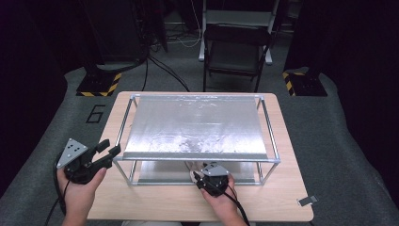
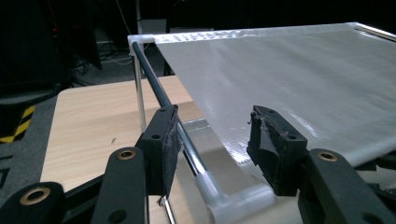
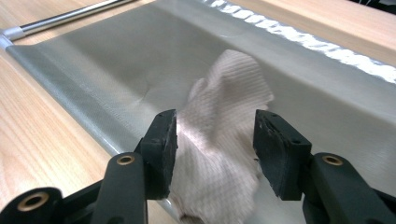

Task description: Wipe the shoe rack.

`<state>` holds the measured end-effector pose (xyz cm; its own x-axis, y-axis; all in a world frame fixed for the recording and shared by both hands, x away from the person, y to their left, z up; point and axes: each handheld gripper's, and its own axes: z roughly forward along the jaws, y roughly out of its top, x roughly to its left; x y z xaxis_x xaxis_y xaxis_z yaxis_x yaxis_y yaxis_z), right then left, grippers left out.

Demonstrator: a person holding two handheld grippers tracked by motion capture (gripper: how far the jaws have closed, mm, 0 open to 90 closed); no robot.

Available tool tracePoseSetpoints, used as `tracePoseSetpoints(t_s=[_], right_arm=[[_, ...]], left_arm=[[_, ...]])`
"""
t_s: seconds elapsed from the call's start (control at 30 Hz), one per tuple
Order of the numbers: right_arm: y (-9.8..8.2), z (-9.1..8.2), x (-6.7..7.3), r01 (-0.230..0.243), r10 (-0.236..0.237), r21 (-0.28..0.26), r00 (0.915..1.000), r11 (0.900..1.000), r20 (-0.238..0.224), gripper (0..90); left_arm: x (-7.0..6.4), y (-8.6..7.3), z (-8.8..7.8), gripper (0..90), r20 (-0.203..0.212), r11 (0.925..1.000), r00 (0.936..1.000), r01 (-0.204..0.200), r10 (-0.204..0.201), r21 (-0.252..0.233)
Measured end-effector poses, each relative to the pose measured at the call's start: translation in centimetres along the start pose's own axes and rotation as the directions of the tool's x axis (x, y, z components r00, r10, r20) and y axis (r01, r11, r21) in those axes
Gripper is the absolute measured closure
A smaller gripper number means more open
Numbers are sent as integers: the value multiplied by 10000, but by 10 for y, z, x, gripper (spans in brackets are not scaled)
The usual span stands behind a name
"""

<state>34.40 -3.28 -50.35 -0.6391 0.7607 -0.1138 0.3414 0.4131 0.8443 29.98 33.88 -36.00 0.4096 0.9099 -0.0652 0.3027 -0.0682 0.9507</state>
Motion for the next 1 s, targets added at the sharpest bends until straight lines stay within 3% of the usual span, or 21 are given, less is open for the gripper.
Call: tracePoseSetpoints(t_s=[0.03, 0.17, 0.3, 0.33, 0.47, 0.57, 0.63, 0.8, 0.83, 0.87, 0.9, 0.93, 0.97, 1.0], right_arm=[[0, -3, 1, -469, 467, -160, 9988, 9988, -123, 493], [-5, -14, -4, -666, 669, -213, 9977, 9976, 119, 482], [-15, -21, -13, -740, 744, -189, 9970, 9971, 227, 476], [-17, -22, -14, -984, 987, -123, 9948, 9951, 257, 477], [-27, -25, -23, -992, 987, 100, 9942, 9950, 433, 494], [-33, -25, -31, -1105, 1079, 389, 9920, 9931, 649, 517], [-36, -24, -34, -1439, 1411, 412, 9879, 9887, 638, 531], [-44, -26, -41, -1699, 1630, 677, 9819, 9831, 969, 479], [-45, -25, -40, -1981, 1921, 594, 9768, 9784, 947, 473], [-46, -27, -43, -1745, 1659, 747, 9800, 9818, 1095, 471], [-47, -27, -43, -1944, 1851, 794, 9764, 9777, 1113, 470], [-47, -28, -45, -1737, 1640, 764, 9793, 9818, 1187, 470], [-48, -28, -44, -2124, 2027, 823, 9727, 9737, 1129, 471], [-50, -29, -48, -1846, 1700, 957, 9749, 9781, 1438, 470]], left_arm=[[-2, 0, -4, 515, 55, 9999, 10000, -62, 63, -90], [-6, -2, -18, 502, 348, 9994, 9989, -312, 317, -160], [-11, -11, -29, 480, 418, 9993, 9990, -123, 137, -352], [-12, -14, -31, 479, 427, 9991, 9990, -142, 159, -388], [-19, -29, -35, 458, 404, 9985, 9990, -185, 206, -509], [-22, -42, -32, 449, 515, 9994, 9986, -124, 141, -331], [-24, -50, -28, 446, 615, 9997, 9981, -36, 51, -253], [-33, -65, -16, 429, 819, 9998, 9965, -193, 185, 86], [-35, -68, -13, 429, 968, 9997, 9952, -166, 147, 191], [-39, -71, -9, 427, 1052, 9995, 9943, -223, 197, 236], [-41, -75, -6, 422, 1120, 9986, 9933, -339, 293, 399], [-44, -78, -2, 423, 1242, 9983, 9919, -345, 283, 479], [-47, -82, 2, 422, 1352, 9977, 9904, -383, 304, 565], [-50, -86, 7, 422, 1438, 9967, 9891, -410, 306, 700]])
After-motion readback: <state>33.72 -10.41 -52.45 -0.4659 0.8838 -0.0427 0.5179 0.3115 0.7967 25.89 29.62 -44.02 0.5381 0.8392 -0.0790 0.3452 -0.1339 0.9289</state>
